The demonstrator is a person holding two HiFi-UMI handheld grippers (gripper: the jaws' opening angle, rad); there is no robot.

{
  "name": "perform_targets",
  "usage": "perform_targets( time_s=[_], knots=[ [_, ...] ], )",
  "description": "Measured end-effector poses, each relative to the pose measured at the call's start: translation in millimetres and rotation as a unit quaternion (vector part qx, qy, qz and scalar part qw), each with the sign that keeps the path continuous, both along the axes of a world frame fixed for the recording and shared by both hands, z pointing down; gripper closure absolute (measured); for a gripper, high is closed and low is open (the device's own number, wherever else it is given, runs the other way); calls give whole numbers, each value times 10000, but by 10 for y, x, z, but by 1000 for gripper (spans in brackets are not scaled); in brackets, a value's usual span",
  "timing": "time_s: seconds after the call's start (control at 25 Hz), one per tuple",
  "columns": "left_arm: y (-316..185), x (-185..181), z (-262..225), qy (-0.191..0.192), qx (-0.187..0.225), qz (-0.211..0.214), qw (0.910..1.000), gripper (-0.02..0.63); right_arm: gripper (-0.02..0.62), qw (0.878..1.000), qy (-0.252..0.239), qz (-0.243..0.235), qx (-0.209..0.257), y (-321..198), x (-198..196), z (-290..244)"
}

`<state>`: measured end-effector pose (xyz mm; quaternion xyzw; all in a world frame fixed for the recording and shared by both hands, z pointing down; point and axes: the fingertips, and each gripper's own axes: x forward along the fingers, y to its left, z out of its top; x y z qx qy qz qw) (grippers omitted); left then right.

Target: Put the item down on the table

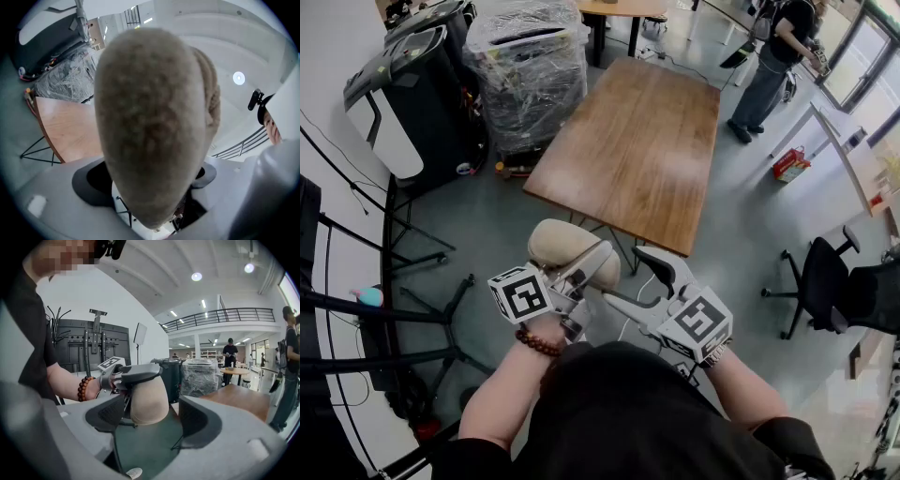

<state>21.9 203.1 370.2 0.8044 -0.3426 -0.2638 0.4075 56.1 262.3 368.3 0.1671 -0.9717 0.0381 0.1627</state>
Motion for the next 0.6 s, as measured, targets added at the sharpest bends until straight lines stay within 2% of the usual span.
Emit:
perform_targets(
  time_s=[0.16, 0.32, 0.6],
  knots=[
    [-188, -359, -49, 94, -57, 155, 9998, 178, 235, 9997, 94, -210, -36, -245, -478, 28],
    [-301, -563, -111, 266, -74, 343, 9990, 178, 225, 9992, 163, -343, -137, -403, -823, 23],
    [-471, -748, -173, 450, 14, 451, 9980, 178, 224, 9981, 243, -446, -341, -601, -1122, 74]
  ],
)
